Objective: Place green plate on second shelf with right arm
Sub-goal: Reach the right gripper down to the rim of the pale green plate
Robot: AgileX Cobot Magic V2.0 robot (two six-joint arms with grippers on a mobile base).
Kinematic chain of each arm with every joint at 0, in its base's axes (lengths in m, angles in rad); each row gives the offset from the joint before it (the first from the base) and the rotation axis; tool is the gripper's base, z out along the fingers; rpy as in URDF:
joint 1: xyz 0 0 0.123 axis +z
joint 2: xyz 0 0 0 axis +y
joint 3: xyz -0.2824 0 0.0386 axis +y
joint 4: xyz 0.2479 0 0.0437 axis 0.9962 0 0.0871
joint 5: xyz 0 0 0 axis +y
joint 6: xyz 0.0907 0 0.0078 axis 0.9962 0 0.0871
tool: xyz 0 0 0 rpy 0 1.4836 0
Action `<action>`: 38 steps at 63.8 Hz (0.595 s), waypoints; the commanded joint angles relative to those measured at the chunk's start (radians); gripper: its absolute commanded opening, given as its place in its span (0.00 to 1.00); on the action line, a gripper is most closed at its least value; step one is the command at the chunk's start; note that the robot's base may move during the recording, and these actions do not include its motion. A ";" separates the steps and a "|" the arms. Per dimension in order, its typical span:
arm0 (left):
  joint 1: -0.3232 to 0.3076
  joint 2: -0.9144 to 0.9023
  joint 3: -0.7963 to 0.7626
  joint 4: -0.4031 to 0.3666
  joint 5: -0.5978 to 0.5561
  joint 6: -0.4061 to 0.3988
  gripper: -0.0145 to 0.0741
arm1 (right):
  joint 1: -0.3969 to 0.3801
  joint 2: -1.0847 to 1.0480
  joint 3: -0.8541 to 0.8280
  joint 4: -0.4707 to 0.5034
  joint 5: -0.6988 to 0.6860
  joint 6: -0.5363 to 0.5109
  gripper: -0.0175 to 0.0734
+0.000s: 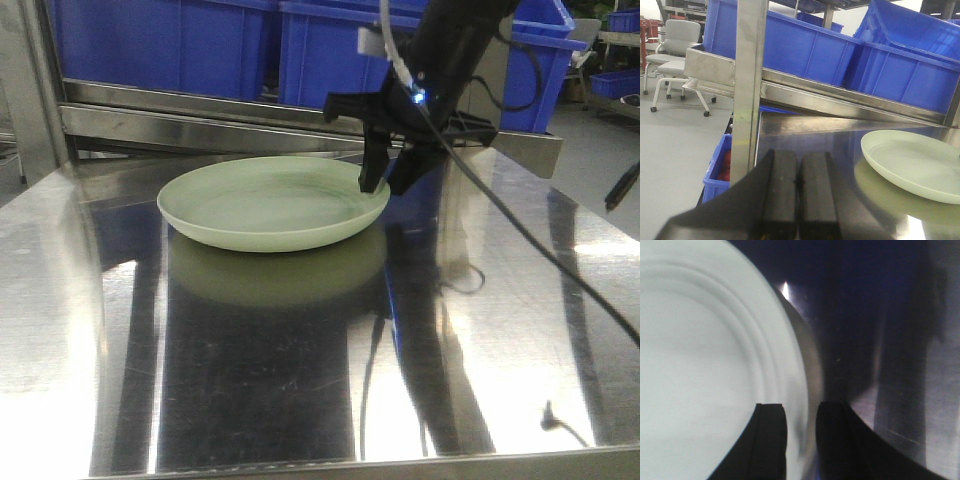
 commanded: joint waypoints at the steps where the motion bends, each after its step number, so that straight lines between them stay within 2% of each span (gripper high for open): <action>1: -0.003 -0.016 0.041 -0.008 -0.089 -0.003 0.31 | -0.008 -0.047 -0.040 0.007 -0.057 -0.002 0.51; 8: -0.003 -0.016 0.041 -0.008 -0.089 -0.003 0.31 | -0.008 -0.039 -0.040 0.007 -0.061 -0.002 0.51; 11: -0.003 -0.016 0.041 -0.008 -0.089 -0.003 0.31 | -0.008 -0.039 -0.040 0.007 -0.065 -0.002 0.47; 15: -0.003 -0.016 0.041 -0.008 -0.089 -0.003 0.31 | -0.008 -0.039 -0.042 0.007 -0.066 -0.002 0.38; 19: -0.003 -0.016 0.041 -0.008 -0.089 -0.003 0.31 | -0.008 -0.039 -0.043 0.007 -0.067 -0.002 0.23; 22: -0.003 -0.016 0.041 -0.008 -0.089 -0.003 0.31 | -0.008 -0.039 -0.044 0.007 -0.068 -0.002 0.26; 26: -0.003 -0.016 0.041 -0.008 -0.089 -0.003 0.31 | -0.008 -0.039 -0.050 0.007 -0.054 -0.002 0.25; 38: -0.003 -0.016 0.041 -0.008 -0.089 -0.003 0.31 | -0.008 -0.049 -0.145 -0.005 0.087 -0.002 0.25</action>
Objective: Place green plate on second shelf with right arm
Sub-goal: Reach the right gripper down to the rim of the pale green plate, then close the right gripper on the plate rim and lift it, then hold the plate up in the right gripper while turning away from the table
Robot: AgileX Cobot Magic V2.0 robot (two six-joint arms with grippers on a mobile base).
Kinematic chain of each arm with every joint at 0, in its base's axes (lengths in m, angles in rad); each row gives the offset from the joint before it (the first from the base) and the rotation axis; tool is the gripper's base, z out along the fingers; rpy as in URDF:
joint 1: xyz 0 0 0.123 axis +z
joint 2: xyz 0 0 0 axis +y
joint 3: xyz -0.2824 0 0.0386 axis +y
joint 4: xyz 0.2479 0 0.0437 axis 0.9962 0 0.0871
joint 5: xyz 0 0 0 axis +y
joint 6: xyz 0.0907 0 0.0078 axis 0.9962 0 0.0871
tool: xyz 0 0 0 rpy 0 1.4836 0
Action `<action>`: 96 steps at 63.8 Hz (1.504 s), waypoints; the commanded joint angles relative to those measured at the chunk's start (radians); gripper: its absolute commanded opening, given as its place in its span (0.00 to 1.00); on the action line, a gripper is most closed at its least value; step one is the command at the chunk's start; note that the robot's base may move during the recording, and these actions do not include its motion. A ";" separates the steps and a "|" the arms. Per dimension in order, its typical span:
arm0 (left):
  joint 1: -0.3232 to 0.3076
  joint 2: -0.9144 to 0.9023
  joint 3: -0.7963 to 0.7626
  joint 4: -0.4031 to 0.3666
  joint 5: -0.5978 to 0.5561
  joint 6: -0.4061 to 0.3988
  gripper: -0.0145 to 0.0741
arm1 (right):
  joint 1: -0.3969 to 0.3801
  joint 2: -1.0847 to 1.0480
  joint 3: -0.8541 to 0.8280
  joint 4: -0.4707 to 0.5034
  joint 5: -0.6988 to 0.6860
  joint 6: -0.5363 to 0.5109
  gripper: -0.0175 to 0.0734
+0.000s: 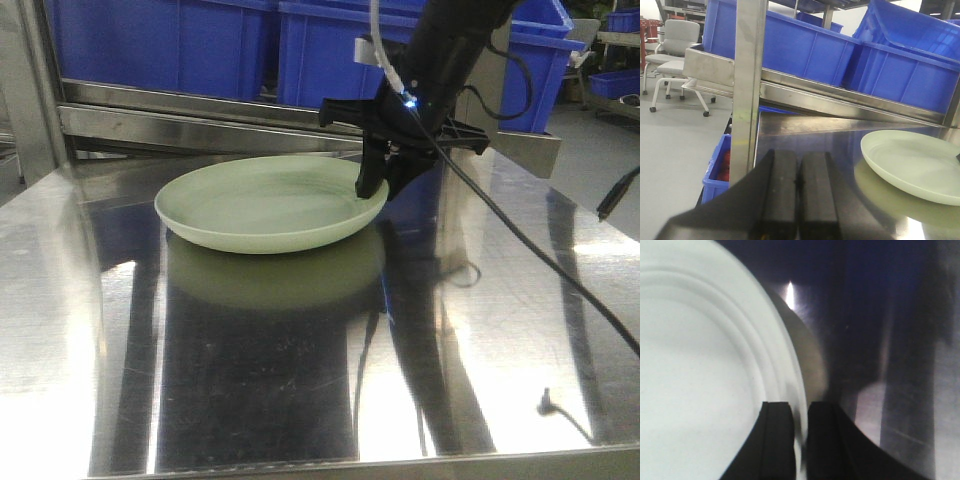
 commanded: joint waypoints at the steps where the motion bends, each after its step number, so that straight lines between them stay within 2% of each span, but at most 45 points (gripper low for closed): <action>1: -0.003 -0.016 0.041 -0.008 -0.089 -0.003 0.31 | -0.008 -0.075 -0.077 -0.023 0.019 -0.004 0.25; 26: -0.003 -0.016 0.041 -0.008 -0.089 -0.003 0.31 | -0.008 -0.361 -0.074 -0.101 0.060 0.009 0.25; 35: -0.003 -0.016 0.041 -0.008 -0.089 -0.003 0.31 | -0.008 -0.497 0.010 -0.182 0.054 0.093 0.25; 44: -0.003 -0.016 0.041 -0.008 -0.089 -0.003 0.31 | -0.004 -0.680 0.190 -0.315 0.016 0.182 0.25; 63: -0.003 -0.016 0.041 -0.008 -0.089 -0.003 0.31 | -0.003 -1.144 0.636 -0.341 -0.191 0.228 0.25; 72: -0.003 -0.016 0.041 -0.008 -0.089 -0.003 0.31 | -0.003 -1.330 0.819 -0.416 -0.235 0.250 0.25; 75: -0.003 -0.016 0.041 -0.008 -0.089 -0.003 0.31 | -0.003 -1.384 0.877 -0.472 -0.236 0.270 0.25; 87: -0.003 -0.016 0.041 -0.008 -0.089 -0.003 0.31 | -0.003 -1.522 1.062 -0.690 -0.233 0.466 0.25; 96: -0.003 -0.016 0.041 -0.008 -0.089 -0.003 0.31 | -0.003 -1.598 1.165 -0.783 -0.263 0.604 0.25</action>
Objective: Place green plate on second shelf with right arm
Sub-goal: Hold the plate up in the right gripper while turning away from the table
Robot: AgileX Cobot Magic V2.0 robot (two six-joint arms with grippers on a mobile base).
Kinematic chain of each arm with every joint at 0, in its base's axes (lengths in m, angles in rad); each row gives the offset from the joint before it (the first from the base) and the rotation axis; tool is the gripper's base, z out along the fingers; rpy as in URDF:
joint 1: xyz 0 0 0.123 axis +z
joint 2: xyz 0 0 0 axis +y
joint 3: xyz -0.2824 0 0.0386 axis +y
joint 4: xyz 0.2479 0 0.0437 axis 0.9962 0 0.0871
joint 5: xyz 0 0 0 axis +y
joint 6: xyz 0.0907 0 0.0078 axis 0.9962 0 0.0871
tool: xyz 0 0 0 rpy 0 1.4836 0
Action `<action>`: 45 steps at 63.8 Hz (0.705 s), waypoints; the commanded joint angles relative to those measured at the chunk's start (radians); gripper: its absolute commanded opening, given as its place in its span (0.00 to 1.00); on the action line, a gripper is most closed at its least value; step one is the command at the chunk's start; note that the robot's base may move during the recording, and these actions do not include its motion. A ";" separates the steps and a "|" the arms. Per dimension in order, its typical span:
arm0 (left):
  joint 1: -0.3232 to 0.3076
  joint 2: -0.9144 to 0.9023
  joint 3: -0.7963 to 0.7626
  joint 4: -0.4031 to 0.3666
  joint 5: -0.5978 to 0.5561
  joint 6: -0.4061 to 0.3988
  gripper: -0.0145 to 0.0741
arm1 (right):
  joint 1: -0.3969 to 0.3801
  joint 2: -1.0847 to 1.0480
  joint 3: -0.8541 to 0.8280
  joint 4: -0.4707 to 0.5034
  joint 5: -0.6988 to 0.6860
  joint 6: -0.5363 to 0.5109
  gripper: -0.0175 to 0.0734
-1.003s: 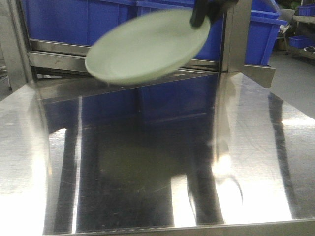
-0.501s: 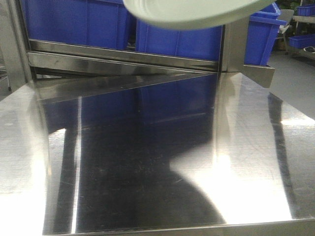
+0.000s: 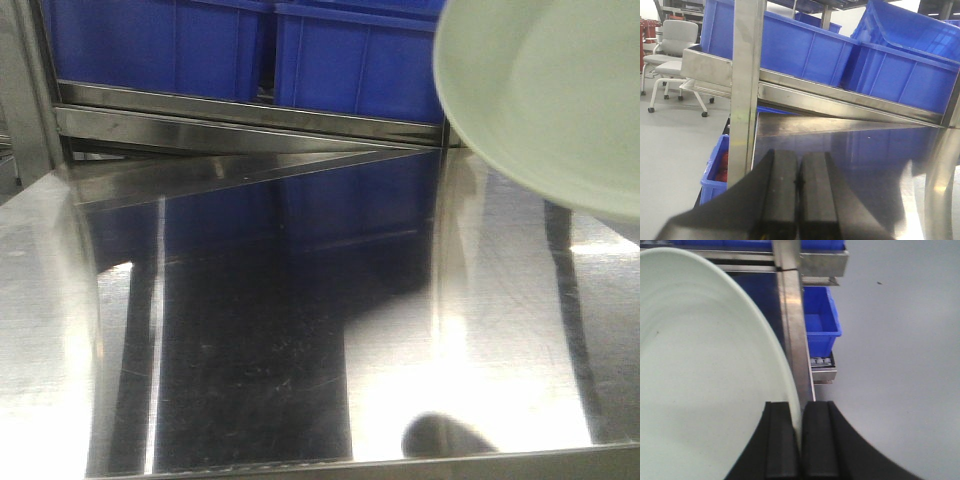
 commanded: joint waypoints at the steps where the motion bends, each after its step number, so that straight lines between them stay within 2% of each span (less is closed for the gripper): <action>1: -0.003 -0.016 0.041 -0.008 -0.089 -0.003 0.31 | -0.003 -0.044 0.026 -0.105 -0.130 0.083 0.25; 11: -0.003 -0.016 0.041 -0.008 -0.089 -0.003 0.31 | -0.003 -0.081 0.110 -0.216 -0.187 0.109 0.25; 33: -0.003 -0.016 0.041 -0.008 -0.089 -0.003 0.31 | -0.003 -0.080 0.286 -0.192 -0.389 0.117 0.25; 45: -0.003 -0.016 0.041 -0.008 -0.089 -0.003 0.31 | -0.004 -0.082 0.343 -0.192 -0.554 0.234 0.25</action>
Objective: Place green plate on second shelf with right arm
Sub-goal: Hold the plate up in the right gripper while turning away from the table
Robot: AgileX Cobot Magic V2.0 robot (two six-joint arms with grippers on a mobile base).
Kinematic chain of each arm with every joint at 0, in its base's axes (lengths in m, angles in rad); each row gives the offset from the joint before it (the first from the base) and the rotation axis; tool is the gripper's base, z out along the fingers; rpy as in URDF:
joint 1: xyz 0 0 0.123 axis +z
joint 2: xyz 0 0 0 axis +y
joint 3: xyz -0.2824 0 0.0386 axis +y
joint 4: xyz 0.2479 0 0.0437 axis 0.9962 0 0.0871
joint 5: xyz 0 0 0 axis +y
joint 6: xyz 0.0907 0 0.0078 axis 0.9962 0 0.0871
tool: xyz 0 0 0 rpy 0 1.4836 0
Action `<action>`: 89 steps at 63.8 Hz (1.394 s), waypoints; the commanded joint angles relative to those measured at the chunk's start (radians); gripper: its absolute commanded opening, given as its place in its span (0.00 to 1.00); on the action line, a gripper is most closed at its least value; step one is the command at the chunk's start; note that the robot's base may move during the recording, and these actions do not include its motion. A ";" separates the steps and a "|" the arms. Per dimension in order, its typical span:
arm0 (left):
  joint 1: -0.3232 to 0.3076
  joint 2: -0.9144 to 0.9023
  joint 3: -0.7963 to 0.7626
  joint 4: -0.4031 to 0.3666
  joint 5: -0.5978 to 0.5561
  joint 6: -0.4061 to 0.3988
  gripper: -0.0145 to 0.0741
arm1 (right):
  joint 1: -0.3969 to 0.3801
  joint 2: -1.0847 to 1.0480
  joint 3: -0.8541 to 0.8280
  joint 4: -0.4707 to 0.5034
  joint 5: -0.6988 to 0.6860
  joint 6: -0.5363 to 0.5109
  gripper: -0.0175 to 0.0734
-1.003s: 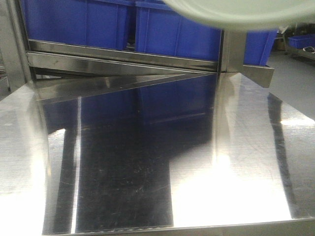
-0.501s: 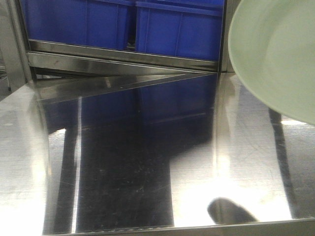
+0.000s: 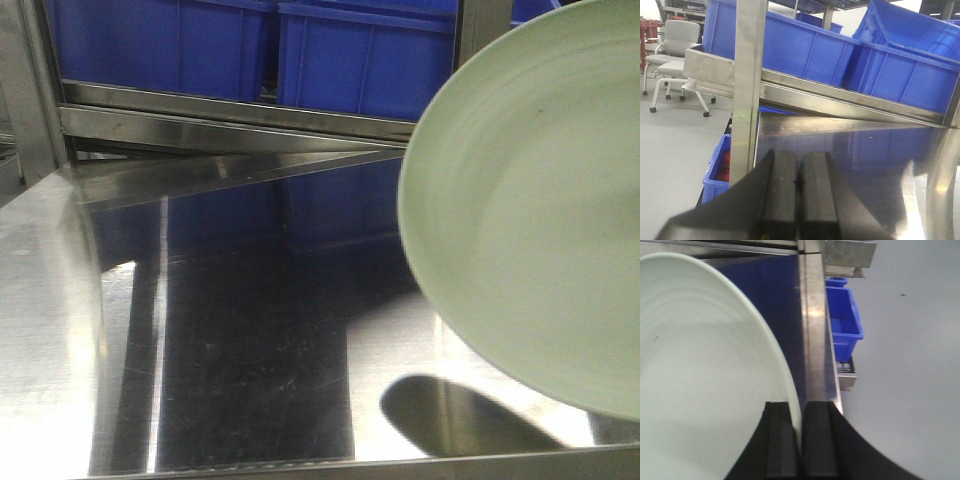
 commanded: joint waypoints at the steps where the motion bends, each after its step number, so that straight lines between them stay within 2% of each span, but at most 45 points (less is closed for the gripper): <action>1: -0.003 -0.016 0.041 -0.008 -0.089 -0.003 0.31 | -0.004 -0.003 -0.026 -0.032 -0.210 0.068 0.25; 9: -0.003 -0.016 0.041 -0.008 -0.089 -0.003 0.31 | -0.004 -0.003 -0.030 -0.029 -0.308 0.133 0.25; 18: -0.003 -0.016 0.041 -0.008 -0.089 -0.003 0.31 | -0.004 -0.003 -0.030 -0.031 -0.279 0.159 0.25; 33: -0.003 -0.016 0.041 -0.008 -0.089 -0.003 0.31 | -0.014 -0.003 -0.030 -0.173 -0.285 0.155 0.25; 89: -0.003 -0.016 0.041 -0.008 -0.089 -0.003 0.31 | -0.014 -0.003 -0.030 -0.175 -0.295 0.155 0.25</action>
